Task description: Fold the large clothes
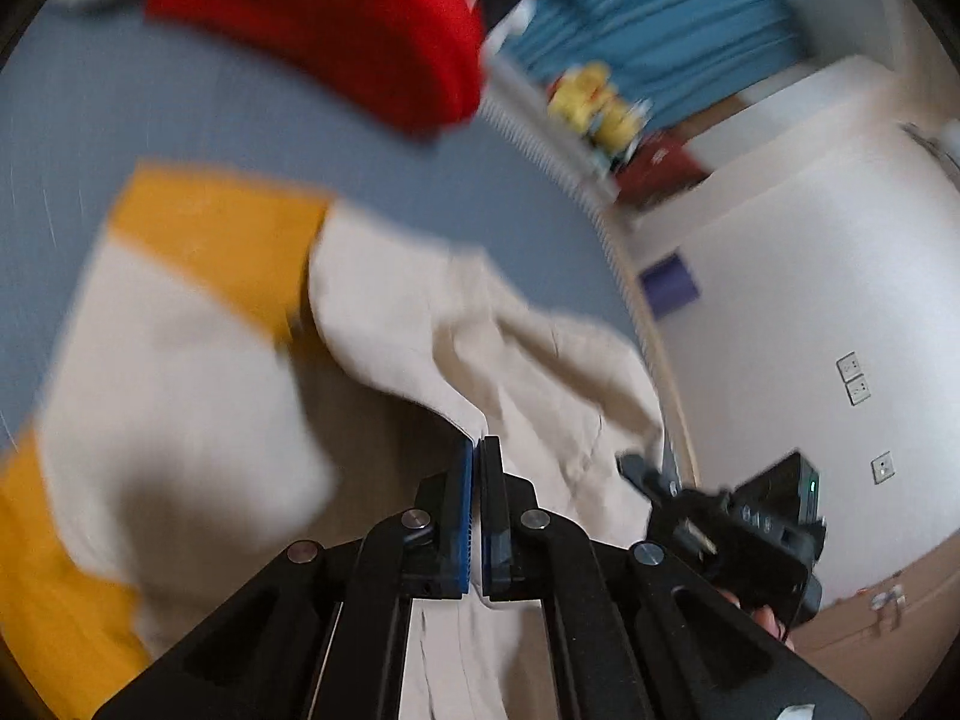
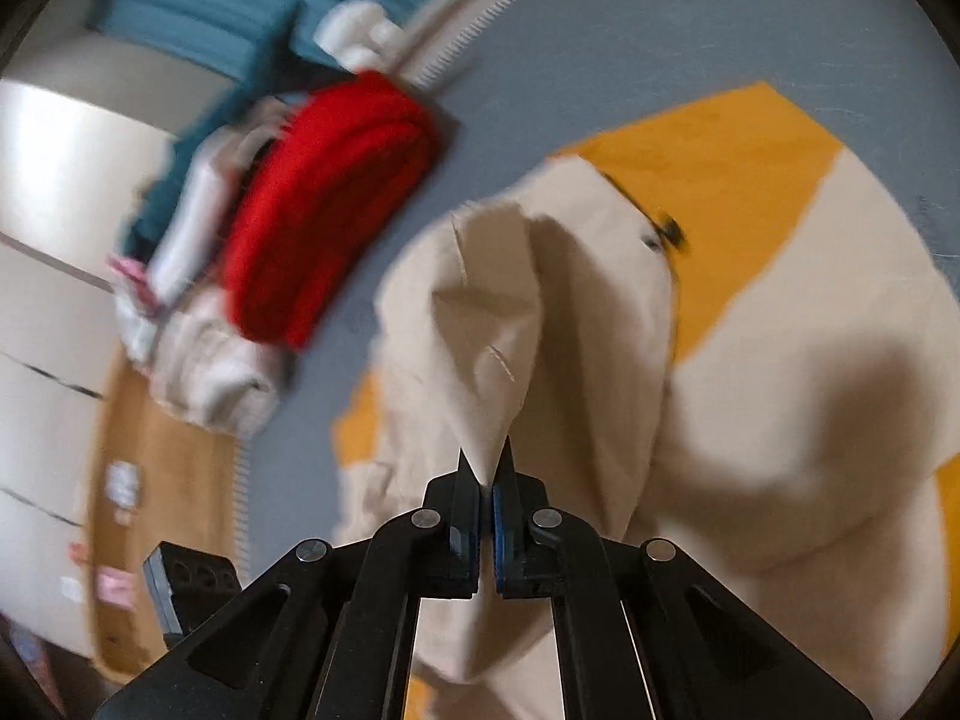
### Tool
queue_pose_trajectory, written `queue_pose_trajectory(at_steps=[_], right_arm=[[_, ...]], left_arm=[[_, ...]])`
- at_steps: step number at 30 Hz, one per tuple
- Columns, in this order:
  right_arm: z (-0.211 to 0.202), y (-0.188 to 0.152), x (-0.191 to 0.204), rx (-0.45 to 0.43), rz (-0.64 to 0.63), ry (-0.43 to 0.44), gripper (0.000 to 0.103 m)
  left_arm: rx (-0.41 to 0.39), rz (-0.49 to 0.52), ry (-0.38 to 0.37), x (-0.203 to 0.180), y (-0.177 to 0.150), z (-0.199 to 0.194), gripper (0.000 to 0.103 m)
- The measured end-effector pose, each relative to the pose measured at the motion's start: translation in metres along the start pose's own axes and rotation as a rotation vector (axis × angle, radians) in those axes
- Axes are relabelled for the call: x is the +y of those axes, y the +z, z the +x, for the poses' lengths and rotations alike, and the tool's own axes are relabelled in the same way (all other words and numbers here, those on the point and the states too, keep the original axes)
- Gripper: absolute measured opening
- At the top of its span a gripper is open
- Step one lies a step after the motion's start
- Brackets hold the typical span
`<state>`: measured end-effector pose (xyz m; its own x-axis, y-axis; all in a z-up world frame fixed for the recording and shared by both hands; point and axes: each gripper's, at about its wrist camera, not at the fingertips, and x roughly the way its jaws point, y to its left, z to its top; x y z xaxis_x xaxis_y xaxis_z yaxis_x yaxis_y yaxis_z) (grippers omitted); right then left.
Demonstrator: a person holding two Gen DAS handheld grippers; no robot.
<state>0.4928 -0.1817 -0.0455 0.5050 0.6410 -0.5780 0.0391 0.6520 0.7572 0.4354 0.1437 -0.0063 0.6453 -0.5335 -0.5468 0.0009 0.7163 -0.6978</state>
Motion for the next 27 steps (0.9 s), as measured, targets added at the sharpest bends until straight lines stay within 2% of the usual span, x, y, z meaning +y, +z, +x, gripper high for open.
queue_pose_trajectory(at_steps=[2,4,6,7,8,10,12,14,16,18,19,20,23,25,27], right_arm=[[-0.007,-0.001,0.01,-0.03,-0.024,0.092,0.003],[-0.008,-0.003,0.012,-0.04,-0.034,0.089,0.003],[0.003,-0.008,0.001,0.007,0.006,0.006,0.003],[0.009,-0.011,-0.009,0.038,0.037,-0.046,0.003],[0.02,-0.017,-0.027,0.089,0.085,-0.152,0.003],[0.037,-0.03,-0.053,0.179,0.149,-0.302,0.003],[0.043,-0.037,-0.067,0.212,0.196,-0.342,0.004],[0.044,-0.035,-0.059,0.204,0.153,-0.36,0.007],[0.04,-0.029,-0.044,0.17,0.089,-0.361,0.012],[0.034,-0.023,-0.029,0.129,0.033,-0.365,0.026],[0.03,-0.018,-0.023,0.101,0.006,-0.366,0.041],[0.026,-0.014,-0.016,0.08,-0.013,-0.368,0.051],[0.016,0.002,-0.016,0.033,-0.046,-0.364,0.052],[0.019,0.012,-0.018,0.041,-0.055,-0.34,0.052],[0.027,0.015,-0.025,0.079,-0.053,-0.318,0.052]], left_arm=[[-0.021,0.013,0.018,0.001,0.004,-0.006,0.0],[0.052,-0.012,0.062,0.011,-0.001,0.003,0.0],[0.172,-0.044,0.125,0.026,-0.017,0.027,0.0],[0.268,-0.06,0.178,0.035,-0.029,0.044,0.0],[0.366,-0.074,0.236,0.045,-0.042,0.061,0.0],[0.437,-0.108,0.294,0.058,-0.061,0.079,0.0],[0.448,-0.143,0.31,0.065,-0.066,0.083,0.0],[0.41,-0.137,0.328,0.06,-0.059,0.074,0.0],[0.344,-0.072,0.368,0.049,-0.051,0.057,0.002],[0.272,0.021,0.401,0.03,-0.044,0.047,0.006],[0.246,0.064,0.391,0.021,-0.044,0.044,0.007],[0.229,0.109,0.367,0.012,-0.047,0.044,0.01],[0.24,0.186,0.279,-0.005,-0.065,0.046,0.01],[0.312,0.187,0.208,-0.004,-0.077,0.059,0.011],[0.406,0.173,0.184,-0.008,-0.088,0.084,0.018]])
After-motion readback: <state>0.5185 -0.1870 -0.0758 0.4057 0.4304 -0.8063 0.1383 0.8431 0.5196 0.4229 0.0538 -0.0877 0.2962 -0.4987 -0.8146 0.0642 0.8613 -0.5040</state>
